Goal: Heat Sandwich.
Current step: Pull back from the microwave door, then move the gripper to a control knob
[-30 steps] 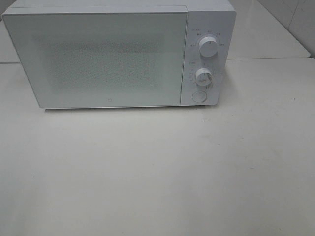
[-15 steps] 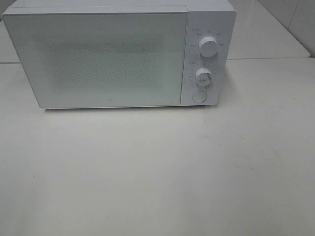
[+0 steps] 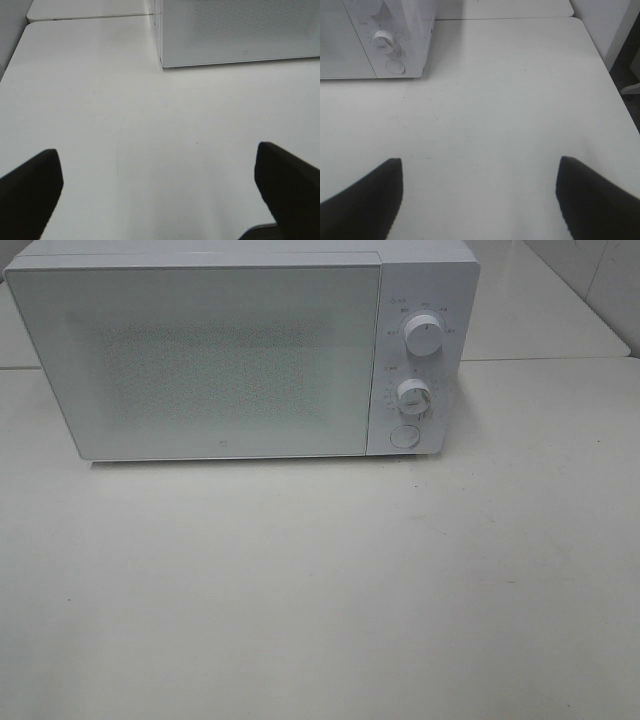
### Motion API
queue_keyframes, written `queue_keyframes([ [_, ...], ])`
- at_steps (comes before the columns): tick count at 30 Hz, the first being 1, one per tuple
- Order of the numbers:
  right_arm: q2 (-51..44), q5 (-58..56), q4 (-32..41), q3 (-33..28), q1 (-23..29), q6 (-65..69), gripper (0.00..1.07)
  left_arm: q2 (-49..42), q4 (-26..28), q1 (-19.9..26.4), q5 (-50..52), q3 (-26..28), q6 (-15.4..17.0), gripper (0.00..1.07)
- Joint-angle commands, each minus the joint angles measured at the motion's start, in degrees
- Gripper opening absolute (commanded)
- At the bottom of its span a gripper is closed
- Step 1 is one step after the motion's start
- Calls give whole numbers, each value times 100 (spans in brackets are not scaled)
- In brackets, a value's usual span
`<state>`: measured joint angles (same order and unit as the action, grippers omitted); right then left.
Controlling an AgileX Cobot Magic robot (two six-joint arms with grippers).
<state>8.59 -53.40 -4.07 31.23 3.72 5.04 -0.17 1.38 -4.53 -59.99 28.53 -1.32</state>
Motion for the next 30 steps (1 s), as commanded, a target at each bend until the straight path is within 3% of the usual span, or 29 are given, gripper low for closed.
queue_keyframes([
  [1, 344, 516, 11, 40, -46, -11, 82, -155, 46, 11, 57, -29, 17, 102],
  [30, 3638, 3890, 23, 11, -46, 23, 76, -155, 46, 11, 57, -29, 17, 102],
])
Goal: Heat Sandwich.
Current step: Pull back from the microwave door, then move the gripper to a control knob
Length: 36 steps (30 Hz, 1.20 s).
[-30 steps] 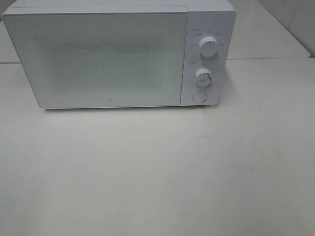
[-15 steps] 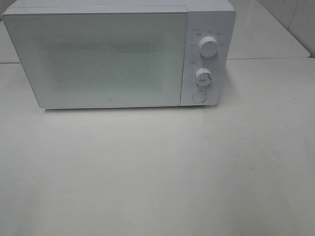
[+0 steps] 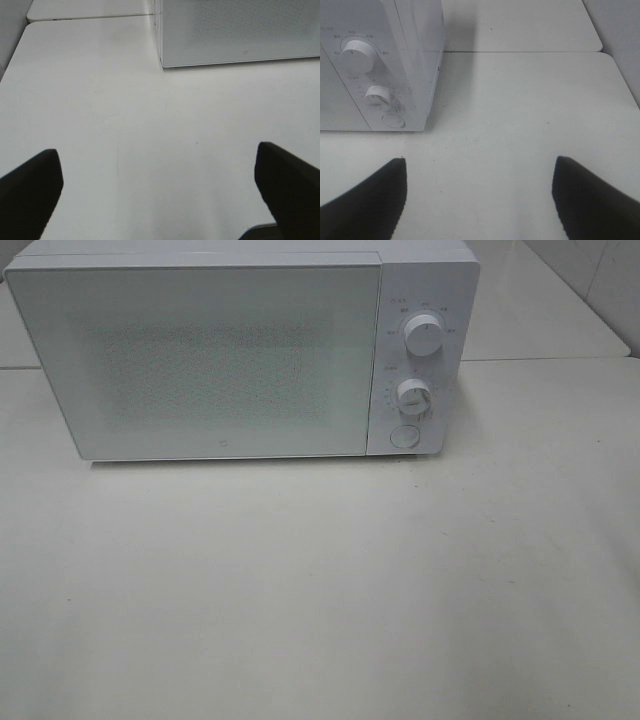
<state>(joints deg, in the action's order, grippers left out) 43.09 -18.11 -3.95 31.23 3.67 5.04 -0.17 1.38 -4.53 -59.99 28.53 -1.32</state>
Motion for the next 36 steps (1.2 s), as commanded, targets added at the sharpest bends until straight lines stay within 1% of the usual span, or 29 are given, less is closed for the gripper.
queue_keyframes([
  [1, 189, 361, 11, 11, -40, 23, 76, -155, 46, 11, 57, -29, 17, 102],
  [8, 991, 1301, 0, 11, -40, 52, 76, -155, 46, 11, 57, -29, 17, 102],
  [10, 1106, 1404, 0, 11, -40, 52, 76, -155, 46, 11, 57, -29, 17, 102],
  [14, 1702, 1960, 0, 11, -40, 52, 76, -155, 46, 11, 57, -29, 17, 102],
  [16, 1805, 2057, 0, 11, -40, 52, 76, -155, 46, 11, 57, -29, 17, 102],
  [18, 2183, 2412, 0, 11, -23, 23, 76, -155, 46, 11, 57, -29, 17, 102],
  [19, 2183, 2412, 0, 11, -23, 23, 76, -155, 46, 11, 57, -29, 17, 102],
  [23, 2595, 3375, 138, -132, -23, -17, 76, -155, 46, 11, 57, -29, 17, 102],
  [24, 2595, 3375, 138, -132, -23, -17, 76, -155, 46, 11, 57, -29, 17, 102],
  [26, 2767, 4074, 464, -407, -17, -241, 76, -155, 46, 11, 57, -29, 17, 102],
  [30, 2939, 4578, 900, -613, 103, -659, 76, -155, 46, 11, 57, -29, 17, 102],
  [31, 3065, 4933, 1283, -722, 269, -1031, 76, -155, 46, 11, 57, -29, 17, 102],
  [33, 3191, 5220, 1719, -825, 510, -1409, 76, -155, 46, 11, 57, -29, 17, 102],
  [34, 3191, 5220, 1719, -825, 510, -1409, 76, -155, 46, 11, 57, -29, 17, 102],
  [35, 3329, 5518, 2229, -877, 831, -1782, 76, -155, 46, 11, 57, -29, 17, 102],
  [36, 3403, 5695, 2498, -900, 1003, -1937, 76, -155, 46, 11, 57, -29, 17, 102],
])
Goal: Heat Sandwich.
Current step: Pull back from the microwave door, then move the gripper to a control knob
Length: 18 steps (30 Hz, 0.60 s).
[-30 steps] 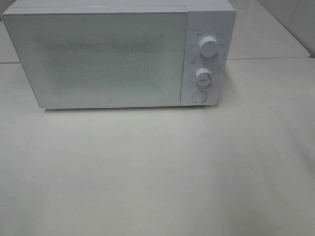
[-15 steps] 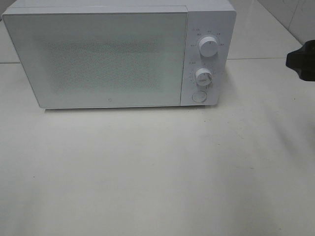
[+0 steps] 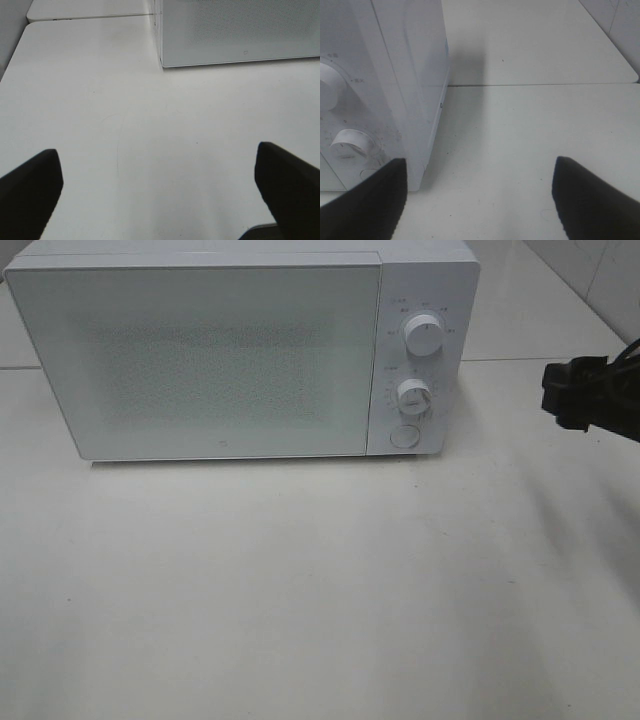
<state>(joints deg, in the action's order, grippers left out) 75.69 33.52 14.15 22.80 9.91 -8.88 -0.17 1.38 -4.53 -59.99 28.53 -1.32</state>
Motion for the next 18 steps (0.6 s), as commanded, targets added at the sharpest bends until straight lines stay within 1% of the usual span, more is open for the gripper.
queue_keyframes([
  [1, 223, 705, 922, -69, 544, -682, 76, -155, 46, 11, 57, -29, 17, 102],
  [2, 292, 859, 1117, -74, 670, -756, 76, -155, 46, 11, 57, -29, 17, 102],
  [3, 292, 859, 1117, -74, 670, -756, 76, -155, 46, 11, 57, -29, 17, 102],
  [4, 441, 1140, 1438, -74, 945, -894, 76, -155, 46, 11, 57, -29, 17, 102],
  [5, 521, 1312, 1610, -74, 1094, -945, 76, -155, 46, 11, 57, -29, 17, 102],
  [7, 682, 1599, 1908, -74, 1352, -1026, 76, -155, 46, 11, 57, -29, 17, 102],
  [8, 682, 1599, 1908, -74, 1352, -1026, 76, -155, 46, 11, 57, -29, 17, 102],
  [10, 911, 1988, 2303, -74, 1684, -1054, 76, -155, 46, 11, 57, -29, 17, 102],
  [12, 1037, 2172, 2441, -69, 1891, -1060, 76, -155, 46, 11, 57, -29, 17, 102],
  [13, 1037, 2172, 2441, -69, 1891, -1060, 76, -155, 46, 11, 57, -29, 17, 102],
  [14, 1157, 2355, 2573, -69, 2126, -1060, 76, -155, 46, 11, 57, -29, 17, 102],
  [16, 1301, 2624, 2750, -69, 2378, -1054, 76, -155, 46, 11, 57, -29, 17, 102],
  [17, 1438, 2865, 2939, -69, 2584, -1054, 76, -155, 46, 11, 57, -29, 17, 102],
  [18, 1438, 2865, 2939, -69, 2584, -1054, 76, -155, 46, 11, 57, -29, 17, 102],
])
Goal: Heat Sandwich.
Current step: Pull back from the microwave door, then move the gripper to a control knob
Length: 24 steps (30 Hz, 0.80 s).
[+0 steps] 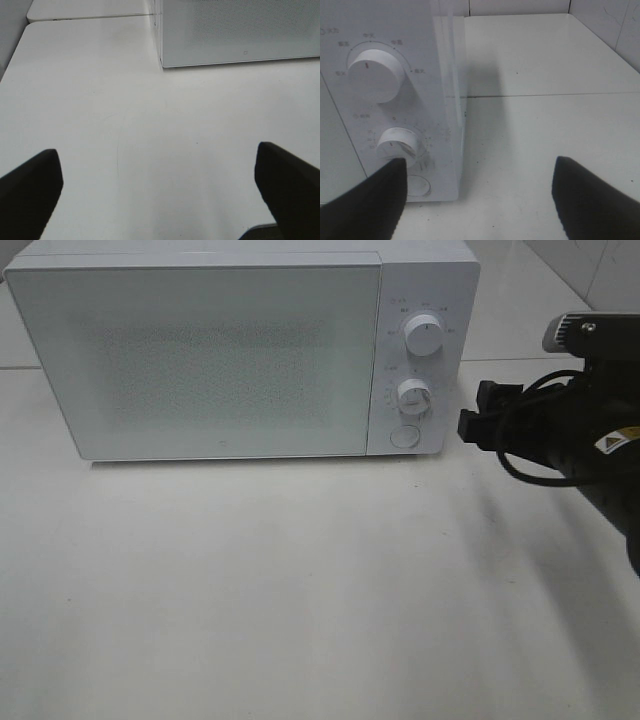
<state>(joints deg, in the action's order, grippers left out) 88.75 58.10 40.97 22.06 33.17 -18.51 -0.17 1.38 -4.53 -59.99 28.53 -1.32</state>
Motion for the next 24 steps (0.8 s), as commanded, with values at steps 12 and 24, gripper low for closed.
queue_keyframes([
  [12, 808, 848, 894, 401, 894, -57, 76, -155, 46, 11, 57, -29, 17, 102],
  [24, 1450, 871, 825, 974, 894, -74, 76, -155, 46, 11, 57, -29, 17, 102],
])
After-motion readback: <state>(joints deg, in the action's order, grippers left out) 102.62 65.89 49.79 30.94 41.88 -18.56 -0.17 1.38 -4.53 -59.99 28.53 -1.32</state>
